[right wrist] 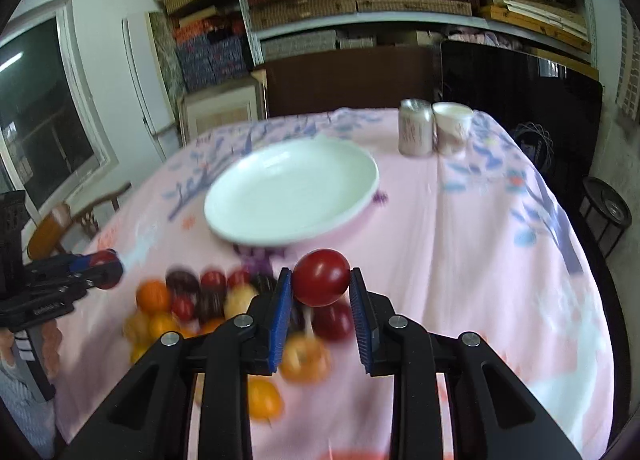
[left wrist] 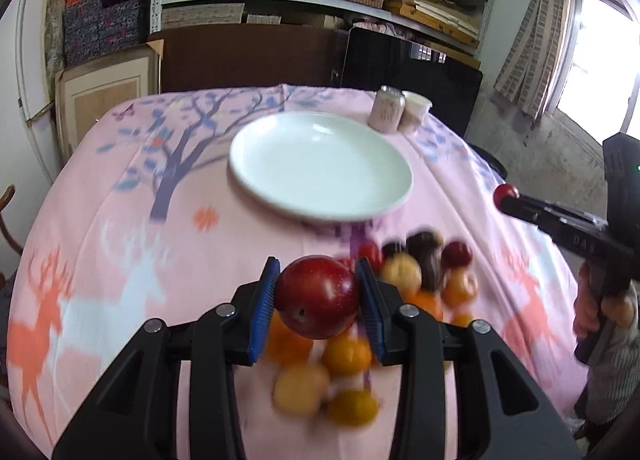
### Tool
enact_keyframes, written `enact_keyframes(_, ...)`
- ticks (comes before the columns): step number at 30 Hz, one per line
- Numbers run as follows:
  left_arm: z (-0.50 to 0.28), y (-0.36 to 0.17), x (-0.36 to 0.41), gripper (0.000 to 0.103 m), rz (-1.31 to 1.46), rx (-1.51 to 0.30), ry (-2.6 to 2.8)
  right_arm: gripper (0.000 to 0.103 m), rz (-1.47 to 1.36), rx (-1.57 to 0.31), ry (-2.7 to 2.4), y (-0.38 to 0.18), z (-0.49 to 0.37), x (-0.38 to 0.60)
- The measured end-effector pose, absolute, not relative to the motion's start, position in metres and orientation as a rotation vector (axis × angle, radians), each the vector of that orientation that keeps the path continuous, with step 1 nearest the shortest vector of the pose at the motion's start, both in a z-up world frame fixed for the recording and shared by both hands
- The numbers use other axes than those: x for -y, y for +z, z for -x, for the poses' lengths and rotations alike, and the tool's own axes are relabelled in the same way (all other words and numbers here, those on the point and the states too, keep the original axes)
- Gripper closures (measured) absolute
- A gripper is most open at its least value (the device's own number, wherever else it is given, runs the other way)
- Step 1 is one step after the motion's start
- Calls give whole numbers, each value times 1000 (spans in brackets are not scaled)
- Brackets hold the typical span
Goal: Organize fruits
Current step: 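Carry both cherry tomatoes over the white plate and open both tools to drop them, then move both open tools back down to the fruit pile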
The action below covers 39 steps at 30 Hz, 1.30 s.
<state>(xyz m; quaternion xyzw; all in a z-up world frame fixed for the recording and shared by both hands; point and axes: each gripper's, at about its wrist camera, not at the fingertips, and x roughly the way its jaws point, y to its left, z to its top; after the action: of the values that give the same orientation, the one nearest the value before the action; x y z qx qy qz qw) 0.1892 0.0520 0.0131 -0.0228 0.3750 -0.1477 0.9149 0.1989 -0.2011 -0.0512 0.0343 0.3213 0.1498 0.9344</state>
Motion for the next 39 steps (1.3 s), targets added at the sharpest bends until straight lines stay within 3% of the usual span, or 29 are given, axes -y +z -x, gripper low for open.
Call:
enact_keyframes(8, -298, -13, -25, 65, 54, -852, -249, 74, -72, -745, 319, -78, -300, 166)
enact_keyframes(12, -315, -25, -20, 65, 56, -873, -260, 72, -51, -758, 299, -90, -316, 162)
enact_keyframes(14, -319, -32, -16, 65, 35, -885, -271, 63, -34, -746, 295, -90, -315, 163)
enact_keyframes(19, -316, -37, -21, 64, 59, -898, -277, 62, -62, -722, 307, -84, -311, 167)
enact_keyframes(22, -309, -30, -26, 48, 74, -872, -270, 60, -66, -702, 303, -79, -304, 168)
enact_keyframes(24, -302, -22, -28, 44, 74, -847, -260, 53, -77, -693, 298, -76, -297, 172)
enact_keyframes(26, -296, -14, -29, 27, 78, -829, -266, 45, -94, -670, 287, -73, -284, 177)
enact_keyframes(27, -293, -11, -29, 24, 79, -811, -269, 45, -96, -661, 287, -72, -279, 178)
enact_keyframes(39, -188, -7, -92, 23, 160, -712, -158, 35, -209, -624, 231, -101, -197, 222)
